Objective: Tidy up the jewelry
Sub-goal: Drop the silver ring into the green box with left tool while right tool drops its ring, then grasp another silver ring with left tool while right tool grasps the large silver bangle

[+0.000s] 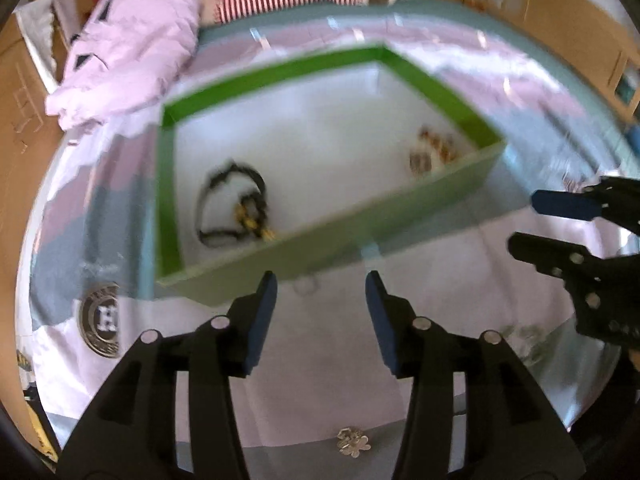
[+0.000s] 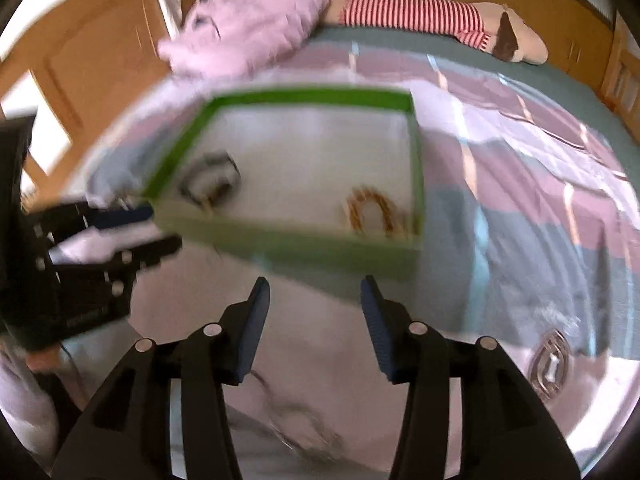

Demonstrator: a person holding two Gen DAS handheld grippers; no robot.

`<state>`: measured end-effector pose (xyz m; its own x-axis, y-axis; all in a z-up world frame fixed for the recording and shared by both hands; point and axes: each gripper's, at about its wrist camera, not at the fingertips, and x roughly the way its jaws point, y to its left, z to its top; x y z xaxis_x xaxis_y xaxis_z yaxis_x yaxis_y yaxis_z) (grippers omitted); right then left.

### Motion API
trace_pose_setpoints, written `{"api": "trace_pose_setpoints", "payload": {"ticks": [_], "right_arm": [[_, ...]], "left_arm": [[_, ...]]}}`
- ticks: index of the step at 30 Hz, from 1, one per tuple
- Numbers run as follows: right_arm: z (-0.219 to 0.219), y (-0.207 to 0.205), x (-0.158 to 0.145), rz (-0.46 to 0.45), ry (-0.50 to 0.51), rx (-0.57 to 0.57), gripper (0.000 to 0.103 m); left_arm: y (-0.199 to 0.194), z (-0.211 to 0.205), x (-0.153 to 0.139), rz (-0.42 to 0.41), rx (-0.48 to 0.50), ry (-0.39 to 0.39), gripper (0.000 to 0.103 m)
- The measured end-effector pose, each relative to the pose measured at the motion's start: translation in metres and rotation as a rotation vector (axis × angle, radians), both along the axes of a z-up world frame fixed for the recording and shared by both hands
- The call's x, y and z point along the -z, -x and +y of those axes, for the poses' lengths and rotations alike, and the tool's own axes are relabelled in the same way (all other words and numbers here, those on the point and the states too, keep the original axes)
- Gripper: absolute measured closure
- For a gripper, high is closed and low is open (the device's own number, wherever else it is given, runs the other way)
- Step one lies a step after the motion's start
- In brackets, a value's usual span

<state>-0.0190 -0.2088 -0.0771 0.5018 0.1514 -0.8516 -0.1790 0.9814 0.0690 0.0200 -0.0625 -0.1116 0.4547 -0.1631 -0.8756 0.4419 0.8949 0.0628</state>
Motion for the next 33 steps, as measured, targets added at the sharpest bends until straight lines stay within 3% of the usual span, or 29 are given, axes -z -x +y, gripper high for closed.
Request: {"api": "trace_pose_setpoints", "payload": {"ticks": [4, 9, 14, 18, 26, 33], "right_arm": [[0.002, -0.002, 0.029, 0.108, 0.030, -0.001, 0.055], [0.001, -0.004, 0.039, 0.145, 0.048, 0.007, 0.055], [0.002, -0.003, 0.042, 0.154, 0.056, 0.005, 0.055], [0.003, -0.002, 0.044, 0.165, 0.067, -0.004, 0.055], [0.006, 0.000, 0.046, 0.192, 0.124, -0.048, 0.055], [0.012, 0.012, 0.046, 0.232, 0.108, -0.110, 0.055]], "left_arm": [[-0.012, -0.001, 0.028, 0.053, -0.041, -0.023, 0.056], [-0.027, -0.001, 0.050, 0.095, -0.080, 0.001, 0.056], [-0.030, 0.005, 0.049, 0.112, -0.093, 0.041, 0.059], [-0.030, 0.010, 0.048, 0.106, -0.107, 0.042, 0.085], [0.002, 0.016, 0.042, 0.148, -0.071, 0.013, 0.085], [0.035, 0.018, 0.041, 0.138, -0.026, -0.036, 0.085]]}}
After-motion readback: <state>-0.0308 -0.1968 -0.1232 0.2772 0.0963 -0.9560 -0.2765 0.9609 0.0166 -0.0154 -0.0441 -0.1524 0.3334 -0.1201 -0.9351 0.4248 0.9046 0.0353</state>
